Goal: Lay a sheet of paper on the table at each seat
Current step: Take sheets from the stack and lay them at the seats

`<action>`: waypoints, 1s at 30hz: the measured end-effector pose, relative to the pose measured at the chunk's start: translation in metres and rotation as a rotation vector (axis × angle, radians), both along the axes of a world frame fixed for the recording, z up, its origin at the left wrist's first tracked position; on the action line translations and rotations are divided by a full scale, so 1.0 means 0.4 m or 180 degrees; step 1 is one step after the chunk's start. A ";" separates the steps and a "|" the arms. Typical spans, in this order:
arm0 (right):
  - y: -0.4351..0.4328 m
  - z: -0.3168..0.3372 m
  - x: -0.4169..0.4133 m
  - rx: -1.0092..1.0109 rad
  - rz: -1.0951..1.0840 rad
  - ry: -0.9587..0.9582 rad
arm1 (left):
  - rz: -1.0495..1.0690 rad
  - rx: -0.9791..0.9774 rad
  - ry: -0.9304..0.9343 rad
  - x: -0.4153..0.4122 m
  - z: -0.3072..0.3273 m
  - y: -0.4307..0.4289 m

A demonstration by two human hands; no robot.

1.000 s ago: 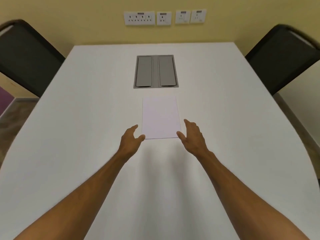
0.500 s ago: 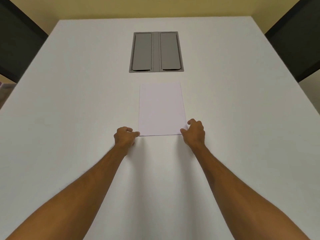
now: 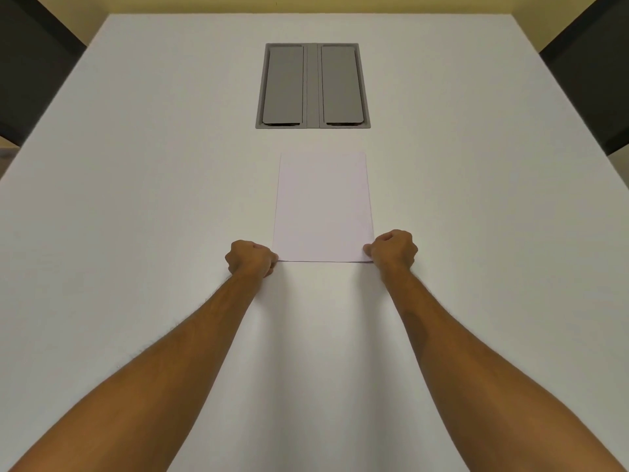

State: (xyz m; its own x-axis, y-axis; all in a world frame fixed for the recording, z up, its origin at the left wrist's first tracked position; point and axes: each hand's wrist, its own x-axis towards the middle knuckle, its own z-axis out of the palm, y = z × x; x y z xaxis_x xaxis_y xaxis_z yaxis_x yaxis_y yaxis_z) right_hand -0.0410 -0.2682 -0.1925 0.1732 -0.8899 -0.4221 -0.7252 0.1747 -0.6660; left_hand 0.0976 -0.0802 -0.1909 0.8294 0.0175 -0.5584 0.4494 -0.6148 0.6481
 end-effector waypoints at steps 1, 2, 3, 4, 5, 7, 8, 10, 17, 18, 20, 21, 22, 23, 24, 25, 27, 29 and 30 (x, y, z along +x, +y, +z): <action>-0.001 -0.001 0.000 -0.0022 0.0010 0.0010 | -0.0020 -0.0016 -0.0033 -0.002 -0.003 0.003; -0.001 -0.002 -0.001 -0.0057 0.0036 0.0021 | -0.0051 -0.0026 -0.0069 -0.002 -0.006 0.006; 0.000 -0.003 -0.001 -0.0099 0.0066 0.0028 | -0.0089 -0.0037 -0.0096 -0.002 -0.009 0.009; 0.000 -0.004 -0.002 -0.0143 0.0087 0.0028 | -0.0136 -0.0058 -0.0113 -0.003 -0.011 0.011; 0.000 -0.004 -0.003 -0.0180 0.0095 0.0029 | -0.0180 -0.0088 -0.0122 -0.004 -0.011 0.012; 0.000 -0.003 -0.007 -0.0234 0.0098 0.0057 | -0.0240 -0.0141 -0.0136 -0.006 -0.013 0.015; 0.000 -0.002 -0.009 -0.0260 0.0113 0.0077 | -0.0252 -0.0152 -0.0134 -0.006 -0.014 0.015; -0.001 -0.002 -0.013 -0.0316 0.0160 0.0082 | -0.0263 -0.0177 -0.0092 -0.006 -0.015 0.018; 0.005 -0.002 -0.039 -0.0363 -0.0034 -0.0258 | -0.0236 -0.0313 0.0095 -0.014 -0.017 0.034; 0.005 -0.001 -0.044 -0.0276 -0.0117 -0.0410 | -0.0158 -0.0380 0.0157 -0.020 -0.017 0.036; 0.010 0.003 -0.054 -0.0050 -0.0288 -0.0751 | 0.0104 -0.0720 0.0465 -0.040 -0.011 0.041; 0.015 0.007 -0.059 0.0056 -0.0376 -0.0909 | 0.0214 -0.0925 0.0666 -0.052 -0.006 0.044; 0.022 0.011 -0.064 0.0150 -0.0463 -0.1060 | 0.0258 -0.1126 0.0870 -0.064 -0.001 0.048; 0.032 0.016 -0.069 0.0230 -0.0540 -0.1197 | 0.0242 -0.1346 0.1065 -0.075 0.004 0.050; 0.044 0.021 -0.072 0.0306 -0.0610 -0.1322 | 0.0185 -0.1584 0.1243 -0.087 0.008 0.051; 0.059 0.027 -0.076 0.0383 -0.0676 -0.1438 | 0.0115 -0.1811 0.1391 -0.099 0.015 0.050; 0.092 0.038 -0.082 0.0545 -0.0793 -0.1660 | 0.0046 -0.2155 0.1546 -0.122 0.029 0.045; 0.132 0.046 -0.089 0.0692 -0.0869 -0.1896 | 0.0179 -0.2398 0.1546 -0.145 0.042 0.037; 0.153 0.049 -0.093 0.0749 -0.0890 -0.2006 | 0.0312 -0.2493 0.1515 -0.157 0.049 0.033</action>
State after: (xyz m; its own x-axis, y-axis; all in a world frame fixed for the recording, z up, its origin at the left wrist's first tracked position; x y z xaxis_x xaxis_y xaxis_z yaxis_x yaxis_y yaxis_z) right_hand -0.0782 -0.2070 -0.1731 0.2260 -0.8344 -0.5027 -0.1238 0.4873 -0.8644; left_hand 0.0349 -0.0670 -0.1711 0.5240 -0.4514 -0.7223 0.8022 -0.0235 0.5966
